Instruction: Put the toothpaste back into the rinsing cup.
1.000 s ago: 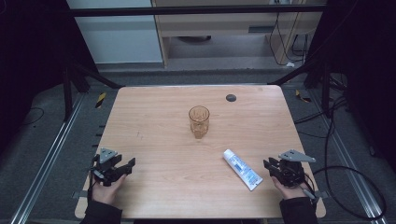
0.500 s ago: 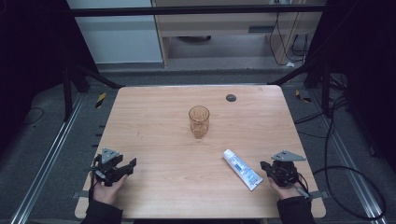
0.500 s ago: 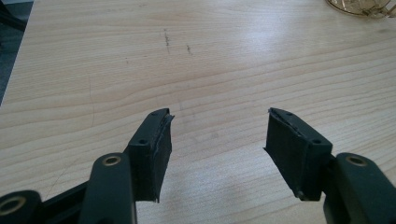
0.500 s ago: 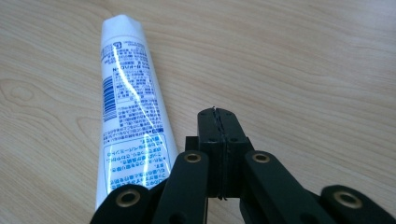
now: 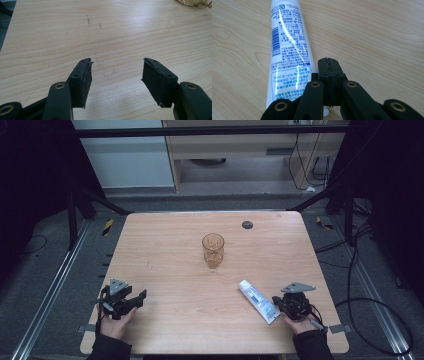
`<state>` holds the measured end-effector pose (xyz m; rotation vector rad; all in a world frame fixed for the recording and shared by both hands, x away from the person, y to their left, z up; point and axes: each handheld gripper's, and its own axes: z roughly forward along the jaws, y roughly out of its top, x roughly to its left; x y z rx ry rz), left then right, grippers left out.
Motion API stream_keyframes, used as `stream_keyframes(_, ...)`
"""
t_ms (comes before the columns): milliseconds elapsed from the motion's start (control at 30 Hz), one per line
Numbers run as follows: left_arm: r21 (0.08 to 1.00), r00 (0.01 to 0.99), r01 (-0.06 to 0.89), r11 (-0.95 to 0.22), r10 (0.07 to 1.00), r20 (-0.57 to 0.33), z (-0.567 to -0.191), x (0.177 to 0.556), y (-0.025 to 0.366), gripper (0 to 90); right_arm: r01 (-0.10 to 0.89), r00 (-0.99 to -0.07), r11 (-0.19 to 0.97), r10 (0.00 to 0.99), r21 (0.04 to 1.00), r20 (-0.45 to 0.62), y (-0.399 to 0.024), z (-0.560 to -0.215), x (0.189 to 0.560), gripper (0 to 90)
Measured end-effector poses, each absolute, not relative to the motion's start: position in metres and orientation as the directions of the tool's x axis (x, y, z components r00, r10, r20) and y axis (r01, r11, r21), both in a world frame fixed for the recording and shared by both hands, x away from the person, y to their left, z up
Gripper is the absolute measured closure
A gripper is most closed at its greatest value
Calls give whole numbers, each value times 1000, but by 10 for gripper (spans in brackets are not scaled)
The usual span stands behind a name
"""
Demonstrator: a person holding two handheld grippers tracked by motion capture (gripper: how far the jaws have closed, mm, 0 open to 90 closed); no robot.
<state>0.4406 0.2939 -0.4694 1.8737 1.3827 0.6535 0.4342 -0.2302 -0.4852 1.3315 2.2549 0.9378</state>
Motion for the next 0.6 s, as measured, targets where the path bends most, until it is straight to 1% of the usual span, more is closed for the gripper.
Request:
stream_keyframes(167, 783, 301, 597, -178, 953, -13, -470, 441, 294, 399, 643, -489, 336, 872, 688, 31, -230, -487, 435, 900)
stream_keyframes(600, 782, 302, 597, -179, 953, -12, -469, 441, 294, 400, 643, -527, 350, 848, 681, 61, -227, -486, 433, 900)
